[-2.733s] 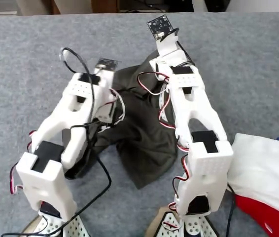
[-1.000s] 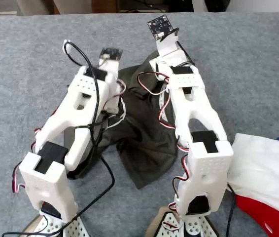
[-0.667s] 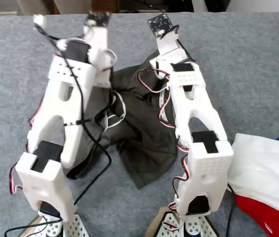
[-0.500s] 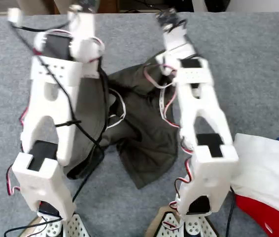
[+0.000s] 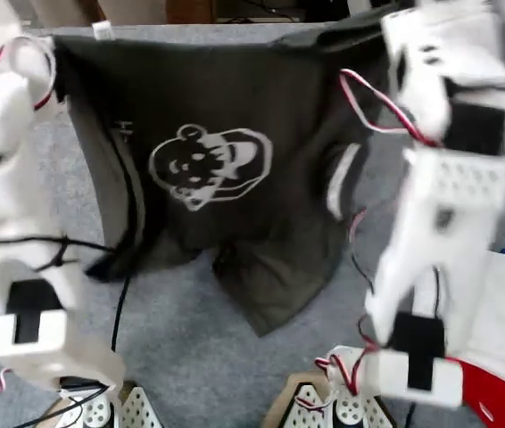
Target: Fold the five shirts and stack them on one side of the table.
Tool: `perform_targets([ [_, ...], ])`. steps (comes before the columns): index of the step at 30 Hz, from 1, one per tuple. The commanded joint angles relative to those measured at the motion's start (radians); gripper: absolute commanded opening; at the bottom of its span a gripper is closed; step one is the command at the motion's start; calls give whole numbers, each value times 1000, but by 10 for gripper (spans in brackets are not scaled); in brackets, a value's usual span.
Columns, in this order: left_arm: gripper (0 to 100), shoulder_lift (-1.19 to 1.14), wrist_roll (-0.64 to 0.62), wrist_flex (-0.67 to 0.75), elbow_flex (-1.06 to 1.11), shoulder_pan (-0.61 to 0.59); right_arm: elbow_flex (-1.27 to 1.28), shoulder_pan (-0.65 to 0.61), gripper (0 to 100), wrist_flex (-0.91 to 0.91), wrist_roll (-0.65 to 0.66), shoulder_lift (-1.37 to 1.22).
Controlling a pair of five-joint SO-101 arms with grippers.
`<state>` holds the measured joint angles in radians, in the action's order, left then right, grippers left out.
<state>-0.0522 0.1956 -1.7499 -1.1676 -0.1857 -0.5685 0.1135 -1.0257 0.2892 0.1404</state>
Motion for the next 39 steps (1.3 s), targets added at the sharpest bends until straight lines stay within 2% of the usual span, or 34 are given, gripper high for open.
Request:
perform_targets([
  [1, 19, 116, 74, -9, -35, -15, -160, 58, 5, -32, 14, 156],
  [6, 19, 239, 160, -9, -34, -18, -282, 54, 5, -89, 112, 291],
  [8, 19, 277, 169, -9, -34, -55, -311, 54, 5, -91, 127, 337],
  [17, 19, 364, 164, -9, -34, -247, -352, -22, 5, -94, 258, 473],
  [22, 19, 472, 92, -11, 41, -269, -344, -91, 5, -118, 293, 539],
  [26, 19, 654, 55, -11, 293, -181, -338, -162, 5, -201, 290, 542],
  [29, 19, 809, 44, -9, 594, -54, -265, -228, 5, -253, 285, 544],
  [32, 19, 928, 20, 15, 895, 23, -127, -291, 5, -278, 284, 544],
  [36, 19, 1004, -15, 232, 1238, -31, 90, -352, 5, -256, 282, 545],
  [39, 19, 986, -40, 479, 1455, -103, 268, -378, 5, -158, 276, 538],
])
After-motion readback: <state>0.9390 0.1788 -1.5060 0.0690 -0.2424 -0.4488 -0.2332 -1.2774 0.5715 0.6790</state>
